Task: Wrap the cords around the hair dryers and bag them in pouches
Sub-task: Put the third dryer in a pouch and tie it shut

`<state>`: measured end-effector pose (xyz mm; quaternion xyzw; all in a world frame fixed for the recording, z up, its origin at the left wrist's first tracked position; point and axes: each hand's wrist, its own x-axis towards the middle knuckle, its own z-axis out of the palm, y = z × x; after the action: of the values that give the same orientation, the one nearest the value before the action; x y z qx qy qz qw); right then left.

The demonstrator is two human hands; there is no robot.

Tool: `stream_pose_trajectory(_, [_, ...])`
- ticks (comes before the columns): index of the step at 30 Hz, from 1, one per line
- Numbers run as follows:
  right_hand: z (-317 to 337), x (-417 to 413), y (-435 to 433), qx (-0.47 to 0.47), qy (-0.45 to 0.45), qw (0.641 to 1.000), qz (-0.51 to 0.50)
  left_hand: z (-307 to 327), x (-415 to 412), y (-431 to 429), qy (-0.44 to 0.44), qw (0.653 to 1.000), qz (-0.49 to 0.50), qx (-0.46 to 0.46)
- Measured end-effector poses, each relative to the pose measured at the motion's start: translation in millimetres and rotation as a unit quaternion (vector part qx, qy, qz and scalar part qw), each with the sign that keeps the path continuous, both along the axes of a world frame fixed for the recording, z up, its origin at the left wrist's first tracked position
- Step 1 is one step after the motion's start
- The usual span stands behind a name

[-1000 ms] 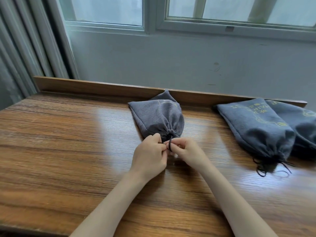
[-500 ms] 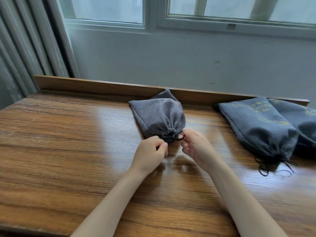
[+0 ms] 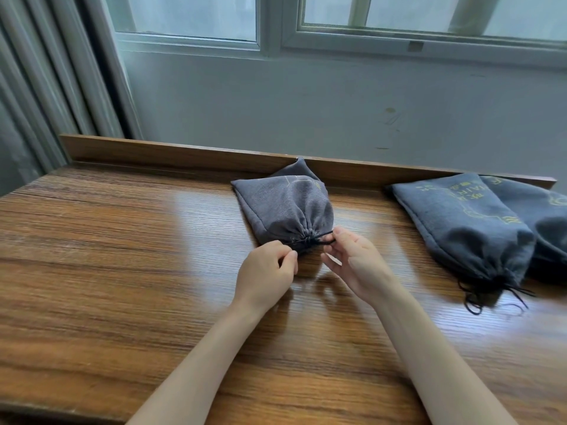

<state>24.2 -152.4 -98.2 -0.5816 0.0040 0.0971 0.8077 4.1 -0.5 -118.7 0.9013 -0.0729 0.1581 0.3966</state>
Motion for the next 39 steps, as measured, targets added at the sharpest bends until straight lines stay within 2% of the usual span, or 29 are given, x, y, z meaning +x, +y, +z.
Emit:
stream_pose_trajectory(3, [2, -1, -1, 0.002, -0.004, 1.000, 0.024, 0, 0, -1, 0.002, 1.000, 0.006, -0.002])
stream_pose_trajectory(4, [2, 0, -1, -0.031, -0.021, 0.999, 0.016, 0, 0, -1, 0.006, 1.000, 0.010, -0.004])
stream_pose_trajectory(6, [1, 0, -2, -0.105, -0.056, 0.992, -0.033, 1, 0, -1, 0.017, 1.000, 0.017, -0.011])
stream_pose_trajectory(8, [2, 0, -3, -0.108, -0.070, 0.989, -0.072, 1, 0, -1, 0.025, 0.999, 0.019, -0.014])
stream_pose_trajectory(10, [3, -1, -2, -0.085, -0.103, 0.989, -0.066, 2, 0, -3, 0.024, 0.999, 0.021, -0.007])
stream_pose_trajectory(12, [3, 0, -6, -0.150, -0.188, 0.969, -0.057, 2, 0, -5, 0.018, 0.999, 0.027, -0.003])
stream_pose_trajectory(13, [2, 1, -10, -0.225, -0.249, 0.940, -0.055, 2, 1, -6, 0.015, 0.999, 0.031, -0.002])
stream_pose_trajectory(15, [2, 4, -12, -0.378, -0.347, 0.855, -0.078, 2, 1, -6, 0.011, 0.999, 0.044, 0.010])
stream_pose_trajectory(19, [-4, 7, -11, -0.552, -0.450, 0.693, -0.111, 4, 2, 2, -0.001, 0.995, 0.082, 0.050])
stream_pose_trajectory(20, [-7, 8, -11, -0.578, -0.461, 0.663, -0.117, 4, 1, 4, -0.001, 0.994, 0.090, 0.055])
stream_pose_trajectory(21, [-9, 9, -11, -0.590, -0.463, 0.650, -0.118, 5, 1, 5, -0.003, 0.993, 0.097, 0.063])
stream_pose_trajectory(26, [-10, 7, -12, -0.598, -0.454, 0.649, -0.124, 8, 0, 6, -0.003, 0.989, 0.114, 0.089])
stream_pose_trajectory(31, [-11, 3, -2, -0.623, -0.434, 0.619, -0.203, 7, 1, 1, 0.001, 0.995, 0.087, 0.056])
stream_pose_trajectory(34, [-12, 2, 1, -0.633, -0.436, 0.602, -0.218, 5, 4, -1, -0.010, 0.995, 0.079, 0.058])
stream_pose_trajectory(37, [-17, 4, -5, -0.622, -0.431, 0.629, -0.178, 0, 1, 3, -0.044, 0.992, 0.083, 0.088])
stream_pose_trajectory(39, [-19, 2, -14, -0.585, -0.427, 0.678, -0.125, -3, -2, 6, -0.062, 0.991, 0.079, 0.089])
